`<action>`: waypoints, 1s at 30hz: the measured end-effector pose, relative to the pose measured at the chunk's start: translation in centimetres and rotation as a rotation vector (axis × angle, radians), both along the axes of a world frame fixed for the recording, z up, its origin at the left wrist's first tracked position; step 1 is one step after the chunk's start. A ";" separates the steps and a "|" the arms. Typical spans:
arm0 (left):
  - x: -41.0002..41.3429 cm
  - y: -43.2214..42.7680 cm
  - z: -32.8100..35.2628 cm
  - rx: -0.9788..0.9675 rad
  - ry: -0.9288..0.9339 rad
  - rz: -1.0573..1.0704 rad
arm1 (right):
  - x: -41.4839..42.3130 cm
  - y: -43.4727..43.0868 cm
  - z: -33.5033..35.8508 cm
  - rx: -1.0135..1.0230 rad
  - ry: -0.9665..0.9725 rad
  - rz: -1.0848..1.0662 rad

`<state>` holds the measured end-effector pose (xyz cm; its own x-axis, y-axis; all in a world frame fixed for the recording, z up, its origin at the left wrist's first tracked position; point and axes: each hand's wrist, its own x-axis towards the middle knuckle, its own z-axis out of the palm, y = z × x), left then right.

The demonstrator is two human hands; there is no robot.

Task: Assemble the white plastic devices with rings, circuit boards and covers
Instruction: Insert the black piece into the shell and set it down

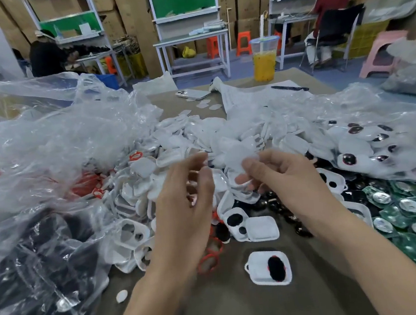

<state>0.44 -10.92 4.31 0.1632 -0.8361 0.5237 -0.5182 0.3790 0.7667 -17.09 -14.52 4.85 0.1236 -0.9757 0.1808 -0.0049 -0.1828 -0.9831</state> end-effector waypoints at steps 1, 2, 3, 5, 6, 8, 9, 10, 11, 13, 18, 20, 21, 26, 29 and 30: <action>-0.3 0.2 0.0 0.093 0.121 -0.085 | 0.1 0.2 0.1 0.025 -0.030 0.048; -0.3 0.4 -0.1 0.152 0.205 -0.150 | 0.2 0.4 0.2 0.047 -0.040 0.086; -0.2 0.4 -0.1 0.180 0.255 -0.197 | 0.3 0.5 0.2 0.065 -0.034 0.118; 0.2 0.3 -0.1 0.197 0.311 -0.252 | 0.2 0.8 0.2 0.092 0.002 0.170; 0.4 0.2 -0.1 0.205 0.336 -0.271 | 0.1 1.0 0.3 0.102 0.020 0.188; 0.5 0.0 -0.2 0.229 0.397 -0.314 | 0.1 1.2 0.4 0.116 0.016 0.198; 0.5 0.0 -0.2 0.240 0.437 -0.336 | 0.0 1.2 0.5 0.122 -0.001 0.187; 0.4 -0.1 -0.2 0.253 0.477 -0.354 | 0.0 1.3 0.6 0.127 -0.016 0.172; 0.3 -0.1 -0.1 0.269 0.507 -0.368 | 0.0 1.3 0.7 0.127 -0.022 0.161; 0.3 -0.1 0.0 0.303 0.504 -0.373 | 0.1 1.5 0.8 0.119 -0.003 0.167; 0.3 0.0 0.0 0.326 0.481 -0.352 | 0.1 1.5 0.8 0.126 0.004 0.191; 0.2 0.0 0.1 0.348 0.502 -0.351 | 0.0 1.3 0.8 0.140 -0.012 0.162; 0.2 0.0 0.1 0.352 0.502 -0.349 | -0.1 1.2 0.8 0.148 -0.012 0.145; 0.1 0.0 0.1 0.358 0.475 -0.358 | -0.2 0.9 0.9 0.186 -0.123 0.130; 0.1 0.0 0.0 0.351 0.497 -0.363 | -0.2 0.9 1.0 0.220 -0.197 0.132; 0.0 0.0 0.0 0.348 0.509 -0.360 | -0.3 0.9 1.0 0.227 -0.220 0.135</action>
<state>0.48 -10.91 4.35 -0.0014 -0.9889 0.1485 0.0480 0.1483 0.9878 -17.40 -13.64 5.81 0.2364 -0.9717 -0.0023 0.2210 0.0561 -0.9737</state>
